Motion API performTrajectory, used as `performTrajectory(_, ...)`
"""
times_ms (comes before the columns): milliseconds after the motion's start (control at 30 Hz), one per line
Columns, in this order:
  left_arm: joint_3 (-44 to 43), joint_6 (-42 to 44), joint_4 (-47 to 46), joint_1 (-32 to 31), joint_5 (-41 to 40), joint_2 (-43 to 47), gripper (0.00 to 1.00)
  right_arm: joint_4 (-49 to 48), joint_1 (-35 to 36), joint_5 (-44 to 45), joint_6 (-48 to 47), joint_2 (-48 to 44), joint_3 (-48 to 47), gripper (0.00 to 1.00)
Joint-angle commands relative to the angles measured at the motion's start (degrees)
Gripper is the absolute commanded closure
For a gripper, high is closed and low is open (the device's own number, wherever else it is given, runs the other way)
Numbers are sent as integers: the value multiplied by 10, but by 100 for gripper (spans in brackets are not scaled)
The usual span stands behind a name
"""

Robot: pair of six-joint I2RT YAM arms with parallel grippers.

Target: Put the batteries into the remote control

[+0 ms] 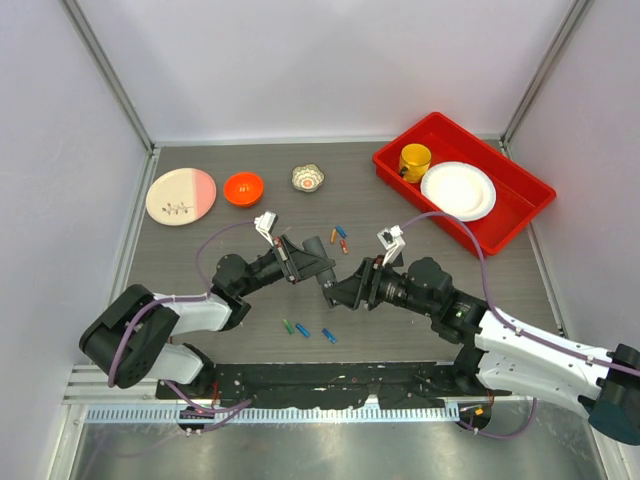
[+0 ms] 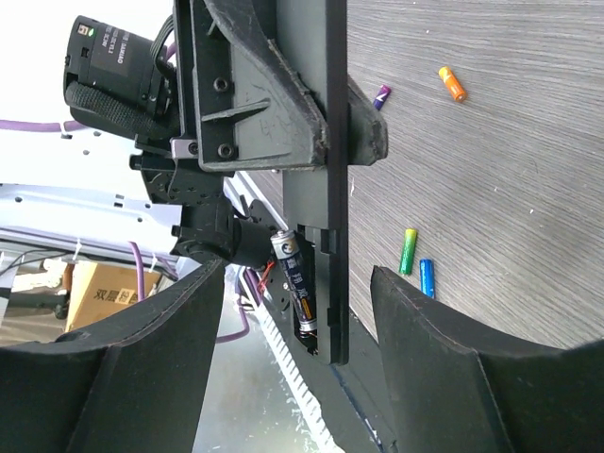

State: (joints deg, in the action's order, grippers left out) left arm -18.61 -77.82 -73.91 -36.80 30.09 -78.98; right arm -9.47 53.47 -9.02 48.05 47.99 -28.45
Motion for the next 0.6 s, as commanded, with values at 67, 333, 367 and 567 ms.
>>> performTrajectory(67, -15, -1, -147, -3, 8, 17, 100, -59, -26, -33, 29, -7, 17, 34)
performTrajectory(333, -14, -1, -147, -3, 7, 19, 100, -81, -49, -53, 45, -1, 31, 41)
performTrajectory(367, -15, -1, -146, -3, 7, 19, 100, -82, -50, -55, 44, 1, 30, 42)
performTrajectory(567, -16, 0, -147, -3, 6, 21, 100, -87, -51, -64, 45, 11, 31, 45)
